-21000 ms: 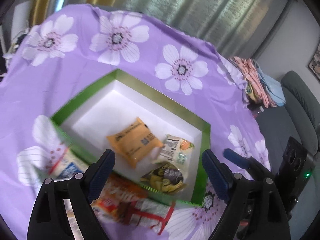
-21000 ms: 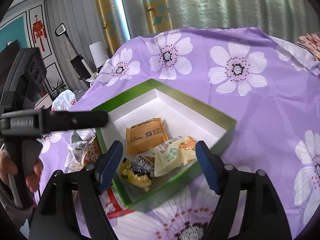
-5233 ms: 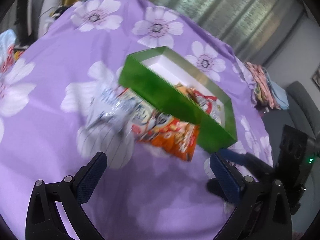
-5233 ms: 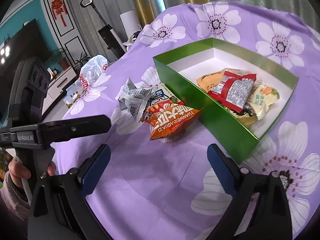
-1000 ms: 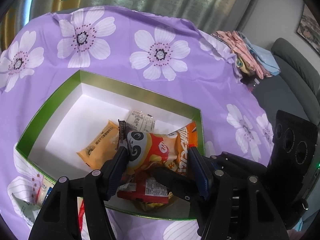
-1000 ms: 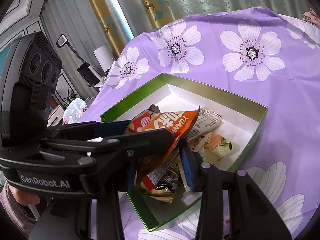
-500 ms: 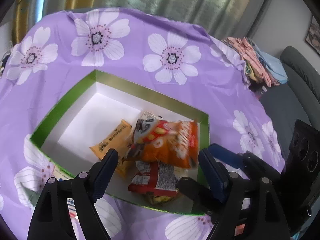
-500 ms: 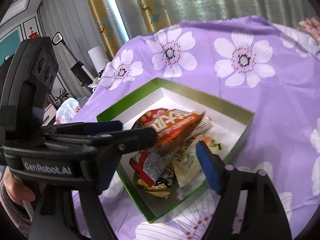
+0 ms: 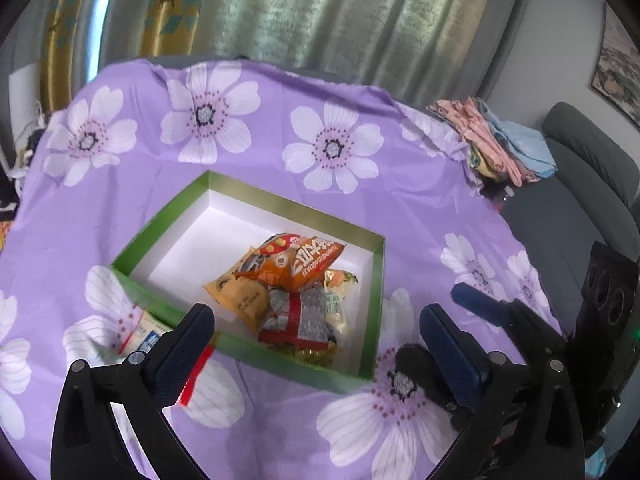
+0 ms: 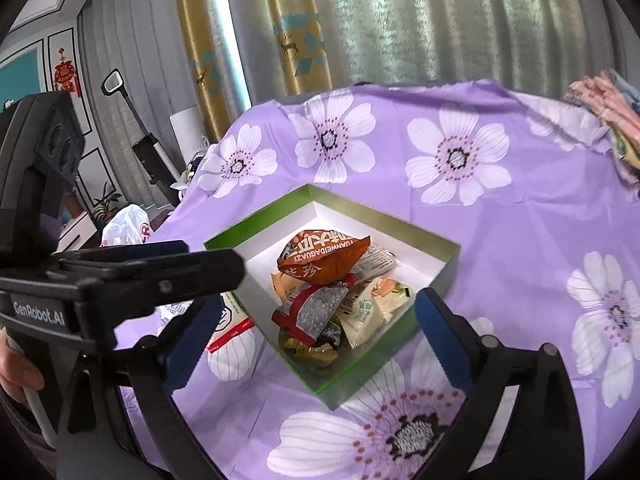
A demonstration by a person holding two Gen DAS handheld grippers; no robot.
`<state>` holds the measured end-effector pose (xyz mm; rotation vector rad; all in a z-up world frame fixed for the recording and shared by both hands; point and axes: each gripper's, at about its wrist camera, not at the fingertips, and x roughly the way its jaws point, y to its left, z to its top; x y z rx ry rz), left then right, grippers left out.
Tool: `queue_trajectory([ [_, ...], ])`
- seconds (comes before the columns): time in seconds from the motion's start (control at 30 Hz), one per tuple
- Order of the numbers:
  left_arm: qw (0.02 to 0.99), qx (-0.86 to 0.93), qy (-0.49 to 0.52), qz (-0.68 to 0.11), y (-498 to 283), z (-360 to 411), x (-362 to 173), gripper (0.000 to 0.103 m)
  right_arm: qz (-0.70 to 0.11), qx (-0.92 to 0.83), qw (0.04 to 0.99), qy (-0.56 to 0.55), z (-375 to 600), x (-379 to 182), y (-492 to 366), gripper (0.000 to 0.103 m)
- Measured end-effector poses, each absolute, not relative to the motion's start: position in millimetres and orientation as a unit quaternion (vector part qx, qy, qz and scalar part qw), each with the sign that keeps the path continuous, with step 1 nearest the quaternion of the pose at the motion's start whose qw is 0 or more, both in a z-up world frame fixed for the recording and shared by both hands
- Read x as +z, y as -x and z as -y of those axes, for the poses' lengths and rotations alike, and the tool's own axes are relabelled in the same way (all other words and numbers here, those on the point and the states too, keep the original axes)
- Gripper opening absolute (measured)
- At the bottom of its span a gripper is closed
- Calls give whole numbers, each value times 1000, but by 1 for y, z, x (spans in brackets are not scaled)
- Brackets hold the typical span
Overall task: Organize snacks
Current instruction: 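Open the left tool to release the panda bag and withdraw, then move the open left tool down to the white QR-code snack bag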
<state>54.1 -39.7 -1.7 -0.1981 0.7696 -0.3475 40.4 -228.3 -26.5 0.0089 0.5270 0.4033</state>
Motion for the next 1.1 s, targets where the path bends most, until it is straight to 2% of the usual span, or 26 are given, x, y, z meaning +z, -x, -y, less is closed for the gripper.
queue_trajectory([
  [0.07, 911, -167, 96, -364, -42, 37, 4, 102, -254, 192, 948, -1, 230, -22, -30, 102],
  [0.53, 926, -143, 105, -334, 35, 20, 18, 102, -235, 188, 954, 19, 228, -7, 39, 102],
  [1.1, 918, -113, 150, -350, 57, -23, -8, 102, -246, 205, 947, 30, 205, -13, 57, 102],
])
